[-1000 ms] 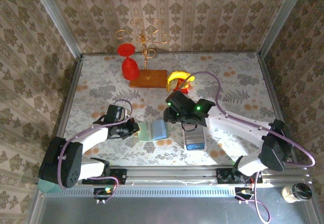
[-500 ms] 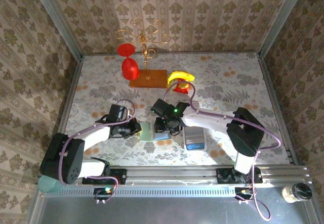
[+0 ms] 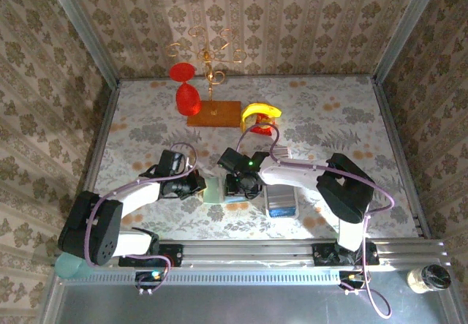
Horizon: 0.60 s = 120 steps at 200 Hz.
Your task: Put the credit cards into the card holder
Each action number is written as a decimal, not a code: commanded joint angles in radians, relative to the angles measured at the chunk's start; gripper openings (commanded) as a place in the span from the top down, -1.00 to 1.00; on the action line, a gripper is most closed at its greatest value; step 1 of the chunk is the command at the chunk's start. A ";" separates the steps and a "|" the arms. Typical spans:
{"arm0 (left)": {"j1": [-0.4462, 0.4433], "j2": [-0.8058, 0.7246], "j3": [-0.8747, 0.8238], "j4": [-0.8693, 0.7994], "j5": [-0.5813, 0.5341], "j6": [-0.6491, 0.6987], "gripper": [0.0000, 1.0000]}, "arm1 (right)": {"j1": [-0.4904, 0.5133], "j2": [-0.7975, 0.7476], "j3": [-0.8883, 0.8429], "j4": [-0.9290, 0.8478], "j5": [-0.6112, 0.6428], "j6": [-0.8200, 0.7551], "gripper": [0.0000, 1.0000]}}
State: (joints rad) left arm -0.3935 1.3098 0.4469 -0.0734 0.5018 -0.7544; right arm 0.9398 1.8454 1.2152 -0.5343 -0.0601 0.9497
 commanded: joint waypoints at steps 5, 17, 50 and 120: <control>-0.012 0.006 0.024 0.001 0.007 0.007 1.00 | 0.001 0.022 -0.012 0.031 -0.012 0.026 0.14; -0.014 0.006 0.022 0.003 0.006 0.006 1.00 | 0.001 0.023 -0.013 0.034 -0.013 0.027 0.10; -0.018 0.008 0.016 0.004 0.003 0.003 1.00 | 0.001 0.023 -0.025 0.066 -0.031 0.044 0.05; -0.024 0.012 0.006 0.004 -0.004 -0.001 1.00 | 0.001 0.050 -0.024 0.123 -0.068 0.076 0.02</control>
State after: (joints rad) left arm -0.4099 1.3098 0.4469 -0.0708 0.4995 -0.7551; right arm 0.9398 1.8721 1.1973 -0.4374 -0.1009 0.9989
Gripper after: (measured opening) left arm 0.049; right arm 0.492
